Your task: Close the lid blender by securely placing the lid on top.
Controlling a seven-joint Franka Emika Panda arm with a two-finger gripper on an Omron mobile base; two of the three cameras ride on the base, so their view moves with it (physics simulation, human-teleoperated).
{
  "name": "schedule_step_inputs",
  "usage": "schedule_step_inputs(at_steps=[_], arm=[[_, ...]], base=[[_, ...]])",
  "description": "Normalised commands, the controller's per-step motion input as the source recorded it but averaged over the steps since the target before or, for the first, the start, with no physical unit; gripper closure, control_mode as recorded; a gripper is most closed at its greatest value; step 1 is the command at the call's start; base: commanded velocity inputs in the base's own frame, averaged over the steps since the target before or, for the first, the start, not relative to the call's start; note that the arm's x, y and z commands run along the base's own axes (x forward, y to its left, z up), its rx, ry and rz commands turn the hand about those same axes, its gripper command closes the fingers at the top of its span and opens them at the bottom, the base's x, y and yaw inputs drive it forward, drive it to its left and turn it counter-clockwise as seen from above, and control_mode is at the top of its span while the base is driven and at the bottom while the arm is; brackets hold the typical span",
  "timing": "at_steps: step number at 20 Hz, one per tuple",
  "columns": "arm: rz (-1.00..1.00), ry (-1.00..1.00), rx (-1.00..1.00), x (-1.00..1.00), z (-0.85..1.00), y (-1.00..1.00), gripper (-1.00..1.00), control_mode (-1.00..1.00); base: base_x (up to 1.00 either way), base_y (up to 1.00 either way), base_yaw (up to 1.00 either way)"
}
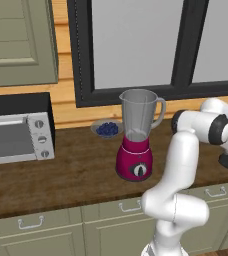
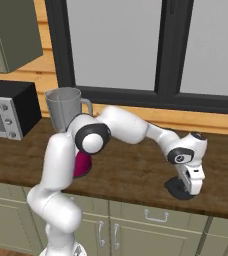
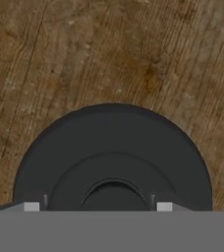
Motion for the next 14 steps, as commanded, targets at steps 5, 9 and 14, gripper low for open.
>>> schedule_step_inputs(at_steps=[5,9,14], arm=[[0.00,0.00,0.02,-0.23,-0.90,0.51,1.00,-1.00],[0.00,-0.02,0.00,-0.20,-0.87,0.71,1.00,-1.00],[-0.02,-0.20,0.04,-0.62,-0.93,0.44,1.00,-1.00]], base=[[0.00,0.00,0.00],[0.00,0.00,0.00],[0.00,0.00,0.00]])
